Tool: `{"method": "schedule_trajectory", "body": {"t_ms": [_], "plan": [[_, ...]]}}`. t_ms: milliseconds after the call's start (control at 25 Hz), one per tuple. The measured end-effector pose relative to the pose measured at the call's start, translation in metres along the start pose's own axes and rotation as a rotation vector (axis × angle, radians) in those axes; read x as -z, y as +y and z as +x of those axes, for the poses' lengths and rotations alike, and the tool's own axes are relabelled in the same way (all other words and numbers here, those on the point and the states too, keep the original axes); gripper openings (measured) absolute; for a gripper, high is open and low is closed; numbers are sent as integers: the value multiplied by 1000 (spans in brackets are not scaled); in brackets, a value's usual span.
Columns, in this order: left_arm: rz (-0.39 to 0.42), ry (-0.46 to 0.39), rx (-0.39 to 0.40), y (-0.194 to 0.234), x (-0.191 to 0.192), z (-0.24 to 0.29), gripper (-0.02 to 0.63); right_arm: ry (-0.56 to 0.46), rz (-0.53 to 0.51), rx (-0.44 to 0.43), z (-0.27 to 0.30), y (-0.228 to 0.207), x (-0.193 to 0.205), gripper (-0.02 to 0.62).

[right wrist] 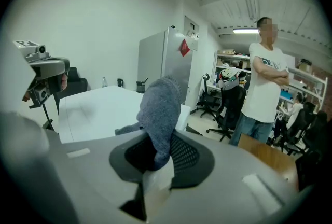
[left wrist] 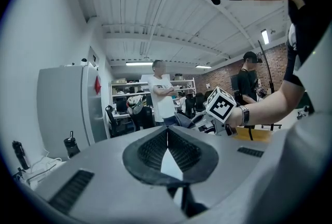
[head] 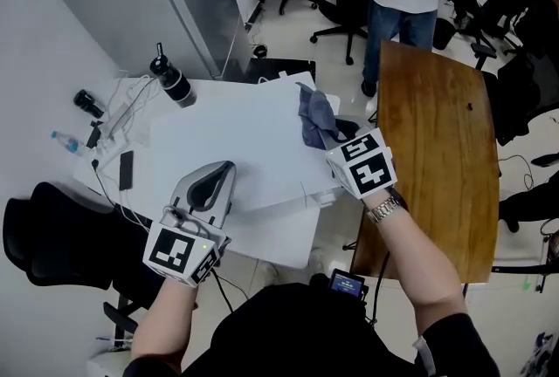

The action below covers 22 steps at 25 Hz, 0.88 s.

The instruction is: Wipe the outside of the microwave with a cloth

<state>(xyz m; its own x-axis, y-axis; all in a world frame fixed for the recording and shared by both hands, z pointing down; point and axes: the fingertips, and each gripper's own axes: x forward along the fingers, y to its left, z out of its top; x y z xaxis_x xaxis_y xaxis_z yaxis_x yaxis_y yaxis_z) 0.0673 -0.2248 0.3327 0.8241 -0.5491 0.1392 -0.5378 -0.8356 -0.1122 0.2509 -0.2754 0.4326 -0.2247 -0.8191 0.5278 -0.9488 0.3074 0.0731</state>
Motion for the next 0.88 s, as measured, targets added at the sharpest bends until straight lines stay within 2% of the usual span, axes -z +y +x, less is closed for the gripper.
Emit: {"method": "schedule_trajectory", "body": {"t_ms": [240,480,880], "plan": [[4,4,-3,-16,-6,17,5,-8,46,7,-4,-31,14,66],[11,32,-19,-27,-6,30,5,-26,100,-27,10,-45,33,64],[16,77,-72,-36,2,36,5,38,188,-97,55,-45,110,64]]}}
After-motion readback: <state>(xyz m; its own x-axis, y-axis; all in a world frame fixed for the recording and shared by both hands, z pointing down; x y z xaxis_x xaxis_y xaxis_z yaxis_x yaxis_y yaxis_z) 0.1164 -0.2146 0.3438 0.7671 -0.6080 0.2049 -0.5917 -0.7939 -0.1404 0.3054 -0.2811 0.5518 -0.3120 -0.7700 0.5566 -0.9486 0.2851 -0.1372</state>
